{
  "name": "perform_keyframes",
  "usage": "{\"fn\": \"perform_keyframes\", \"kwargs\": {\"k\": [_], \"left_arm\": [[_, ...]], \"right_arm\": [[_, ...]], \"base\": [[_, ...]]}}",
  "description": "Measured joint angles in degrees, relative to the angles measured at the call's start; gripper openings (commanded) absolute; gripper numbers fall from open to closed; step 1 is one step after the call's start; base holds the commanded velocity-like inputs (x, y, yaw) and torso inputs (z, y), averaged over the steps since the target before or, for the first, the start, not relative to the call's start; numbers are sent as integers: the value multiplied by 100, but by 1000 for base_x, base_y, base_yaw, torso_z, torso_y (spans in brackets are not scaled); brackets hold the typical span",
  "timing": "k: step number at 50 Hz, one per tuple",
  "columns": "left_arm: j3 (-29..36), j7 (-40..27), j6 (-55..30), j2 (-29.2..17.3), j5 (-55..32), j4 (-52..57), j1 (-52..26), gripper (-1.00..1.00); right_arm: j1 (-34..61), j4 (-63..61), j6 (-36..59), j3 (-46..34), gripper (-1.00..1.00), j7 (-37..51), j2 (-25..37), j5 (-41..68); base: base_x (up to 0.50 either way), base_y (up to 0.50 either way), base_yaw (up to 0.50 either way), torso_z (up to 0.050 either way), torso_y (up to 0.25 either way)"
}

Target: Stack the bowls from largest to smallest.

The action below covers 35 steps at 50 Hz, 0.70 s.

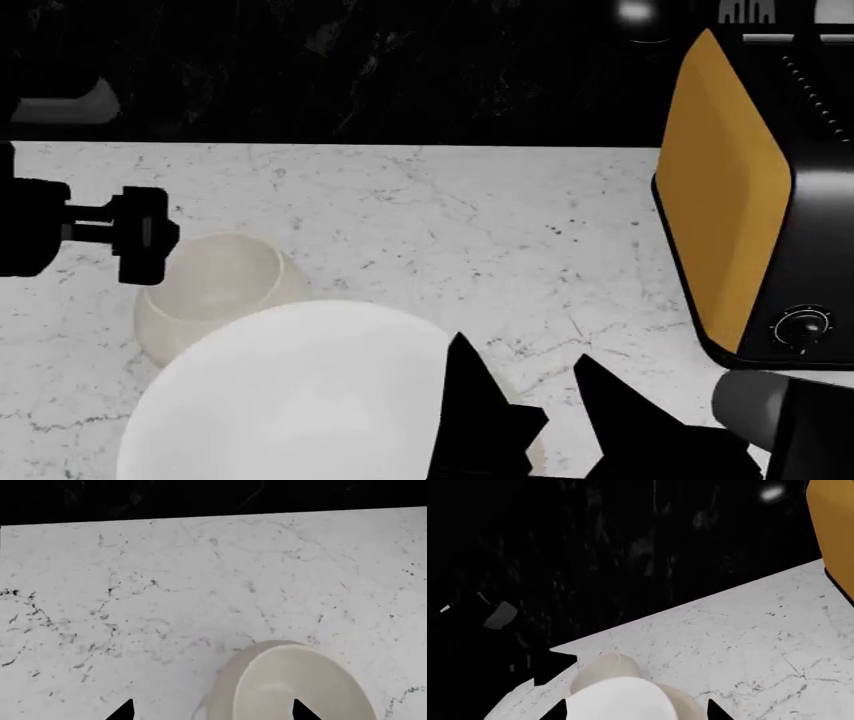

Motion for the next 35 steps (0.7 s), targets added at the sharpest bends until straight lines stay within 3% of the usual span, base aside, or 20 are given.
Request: {"fn": "perform_keyframes", "kwargs": {"k": [8,14,30,31,35], "left_arm": [[1076,1242,839,695,767,-2137,-778,100],[1484,1860,1296,1146,1261,-3293,-1045,100],[1733,2638,1488,1606,2234,-4394,-1080,100],[1722,2648,1481,1616,2270,-4423,-1093,-100],[1658,2656,1448,1634,2373,-4471,-1158,-100]], "right_arm": [[-158,5,-12,76,100,-141,-4,-57],[-263,2,-41,154,100,-214,29,-44],[-325,5,-139,238,100,-249,111,44],[-329,6,-143,240,100,-251,113,45],[-342,6,-157,239,100,-258,115,47]], "base": [[0,0,0,0,0],[0,0,0,0,0],[0,0,0,0,0],[0,0,0,0,0],[0,0,0,0,0]]}}
